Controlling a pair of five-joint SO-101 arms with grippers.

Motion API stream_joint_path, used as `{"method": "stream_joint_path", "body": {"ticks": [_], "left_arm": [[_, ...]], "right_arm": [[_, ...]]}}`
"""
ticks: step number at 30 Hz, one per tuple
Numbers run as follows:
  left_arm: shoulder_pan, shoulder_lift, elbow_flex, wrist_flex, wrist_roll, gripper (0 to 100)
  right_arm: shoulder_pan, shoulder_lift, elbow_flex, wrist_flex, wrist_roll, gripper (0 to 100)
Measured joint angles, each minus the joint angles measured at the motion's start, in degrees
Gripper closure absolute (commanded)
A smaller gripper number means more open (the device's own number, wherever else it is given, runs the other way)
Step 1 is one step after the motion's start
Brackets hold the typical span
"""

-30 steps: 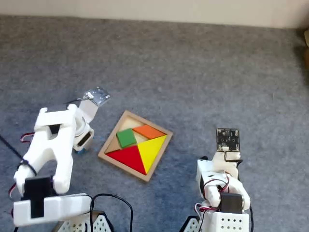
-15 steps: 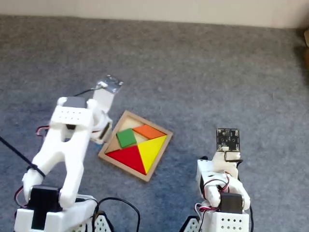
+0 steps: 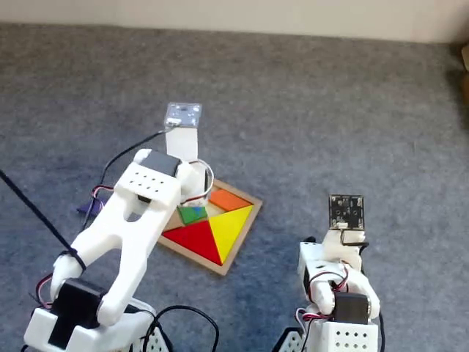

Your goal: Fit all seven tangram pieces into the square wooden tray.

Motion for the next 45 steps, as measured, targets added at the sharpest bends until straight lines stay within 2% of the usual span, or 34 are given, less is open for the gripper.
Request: {"method": "stream_joint_path", "body": {"ticks": [9, 16, 27, 29, 32, 39, 42, 45], "left_arm": [[2.81, 0.00, -0.09, -1.23, 11.69, 97], [6.15, 0.00, 0.00, -1.23, 18.11, 74], [6.24, -0.88, 0.00, -1.23, 20.40, 73], [6.15, -2.64, 0.00, -1.23, 19.25, 73], [6.24, -5.63, 0.00, -0.70, 13.89, 73], [6.15, -9.58, 0.00, 6.51, -4.66, 73], [3.78, -9.93, 0.00, 7.47, -7.21, 75], [0.26, -9.93, 0.00, 8.18, -7.65, 84]], "right_arm": [[0.00, 0.00, 0.00, 0.00, 0.00, 84.3], [0.00, 0.00, 0.00, 0.00, 0.00, 84.3], [0.00, 0.00, 0.00, 0.00, 0.00, 84.3], [0.00, 0.00, 0.00, 0.00, 0.00, 84.3], [0.00, 0.00, 0.00, 0.00, 0.00, 84.3], [0.00, 0.00, 0.00, 0.00, 0.00, 84.3], [0.00, 0.00, 0.00, 0.00, 0.00, 84.3], [0.00, 0.00, 0.00, 1.41, 0.00, 84.3]]}}
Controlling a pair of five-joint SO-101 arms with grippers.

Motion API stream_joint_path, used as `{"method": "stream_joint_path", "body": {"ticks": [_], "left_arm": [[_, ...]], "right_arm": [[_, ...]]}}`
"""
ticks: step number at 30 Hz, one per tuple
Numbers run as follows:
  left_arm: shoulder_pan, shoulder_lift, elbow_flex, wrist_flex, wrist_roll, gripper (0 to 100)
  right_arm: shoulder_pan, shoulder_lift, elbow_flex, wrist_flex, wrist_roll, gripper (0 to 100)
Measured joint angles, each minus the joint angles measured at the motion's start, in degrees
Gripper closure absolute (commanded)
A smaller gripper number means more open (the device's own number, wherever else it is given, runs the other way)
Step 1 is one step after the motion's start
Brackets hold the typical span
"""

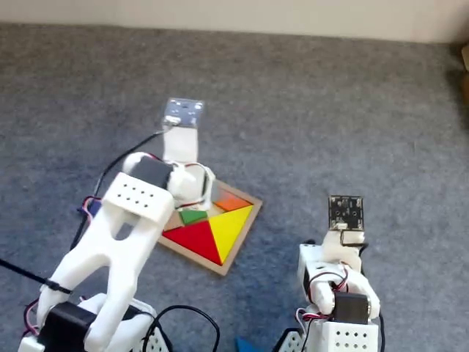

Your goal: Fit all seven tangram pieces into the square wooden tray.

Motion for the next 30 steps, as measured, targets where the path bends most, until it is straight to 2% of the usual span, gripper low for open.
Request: {"method": "stream_joint_path", "body": {"ticks": [3, 4, 6, 14, 21, 30], "left_arm": [[-3.34, -0.18, 0.26, 0.79, -0.18, 98], [-4.04, -0.18, 0.97, 0.79, -0.18, 100], [-5.89, -0.18, 2.02, 0.79, -0.35, 98], [-14.77, -0.18, 2.20, 0.79, -0.18, 99], [-16.62, -0.18, 5.54, 0.62, -0.18, 99], [-16.62, -0.18, 10.37, -6.42, -0.18, 99]], "right_arm": [[0.00, 0.00, 0.00, 2.90, 0.00, 84.3], [0.00, 0.00, 0.00, 3.16, 0.00, 84.3], [0.00, 0.00, 0.00, 3.25, 0.00, 84.3], [0.00, 0.00, 0.00, 3.60, 0.00, 84.3], [0.00, 0.00, 0.00, 3.60, 0.00, 84.3], [0.00, -0.26, 0.00, 3.60, 0.00, 84.3]]}}
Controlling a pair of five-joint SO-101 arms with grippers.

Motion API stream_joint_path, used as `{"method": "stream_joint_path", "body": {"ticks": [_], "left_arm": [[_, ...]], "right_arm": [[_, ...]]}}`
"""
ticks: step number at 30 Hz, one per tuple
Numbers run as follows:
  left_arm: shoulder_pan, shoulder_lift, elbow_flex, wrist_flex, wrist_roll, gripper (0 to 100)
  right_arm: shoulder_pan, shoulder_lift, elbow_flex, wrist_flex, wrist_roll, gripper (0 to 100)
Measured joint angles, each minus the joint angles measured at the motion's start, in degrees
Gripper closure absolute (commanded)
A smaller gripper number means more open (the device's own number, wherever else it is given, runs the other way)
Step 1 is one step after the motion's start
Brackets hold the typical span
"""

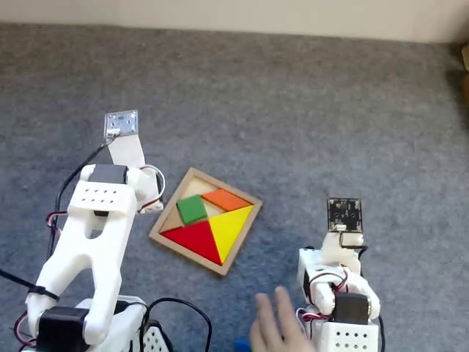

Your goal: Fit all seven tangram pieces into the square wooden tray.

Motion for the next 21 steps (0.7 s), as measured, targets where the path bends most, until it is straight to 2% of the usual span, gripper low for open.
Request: {"method": "stream_joint_path", "body": {"ticks": [21], "left_arm": [[0.00, 0.00, 0.00, -0.97, 0.09, 99]], "right_arm": [[0.18, 0.18, 0.00, 0.00, 0.00, 84.3]]}}
